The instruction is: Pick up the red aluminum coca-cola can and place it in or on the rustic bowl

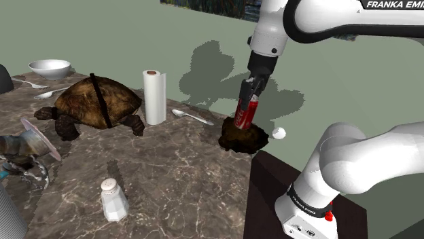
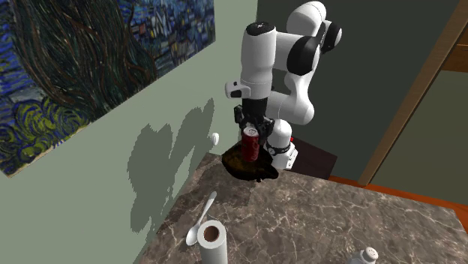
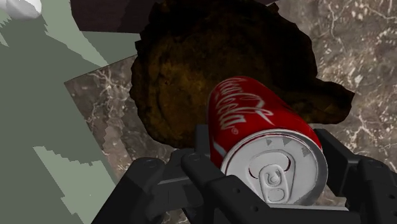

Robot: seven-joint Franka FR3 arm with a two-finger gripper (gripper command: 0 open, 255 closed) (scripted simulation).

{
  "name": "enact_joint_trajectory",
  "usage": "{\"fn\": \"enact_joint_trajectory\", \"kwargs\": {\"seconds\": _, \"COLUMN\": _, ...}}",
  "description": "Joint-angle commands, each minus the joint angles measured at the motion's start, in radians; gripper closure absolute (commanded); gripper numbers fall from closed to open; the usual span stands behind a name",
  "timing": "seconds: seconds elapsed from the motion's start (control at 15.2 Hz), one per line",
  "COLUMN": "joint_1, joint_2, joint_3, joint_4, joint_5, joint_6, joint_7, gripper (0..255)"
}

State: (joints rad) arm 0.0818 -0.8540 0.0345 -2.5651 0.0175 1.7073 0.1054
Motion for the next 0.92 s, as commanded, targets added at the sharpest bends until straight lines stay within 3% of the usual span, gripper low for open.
{"fn": "enact_joint_trajectory", "kwargs": {"seconds": 0.0, "joint_1": 0.000, "joint_2": -0.001, "joint_3": 0.000, "joint_4": -0.005, "joint_5": 0.000, "joint_6": 0.005, "joint_7": 0.000, "gripper": 255}}
{"fn": "enact_joint_trajectory", "kwargs": {"seconds": 0.33, "joint_1": 0.000, "joint_2": -0.001, "joint_3": 0.000, "joint_4": -0.005, "joint_5": 0.000, "joint_6": 0.005, "joint_7": 0.000, "gripper": 255}}
{"fn": "enact_joint_trajectory", "kwargs": {"seconds": 0.4, "joint_1": 0.000, "joint_2": -0.001, "joint_3": 0.000, "joint_4": -0.005, "joint_5": 0.000, "joint_6": 0.005, "joint_7": 0.000, "gripper": 0}}
{"fn": "enact_joint_trajectory", "kwargs": {"seconds": 0.73, "joint_1": 0.000, "joint_2": -0.001, "joint_3": 0.000, "joint_4": -0.005, "joint_5": 0.000, "joint_6": 0.005, "joint_7": 0.000, "gripper": 0}}
{"fn": "enact_joint_trajectory", "kwargs": {"seconds": 0.86, "joint_1": 0.000, "joint_2": 0.008, "joint_3": -0.001, "joint_4": 0.067, "joint_5": -0.001, "joint_6": -0.059, "joint_7": 0.000, "gripper": 0}}
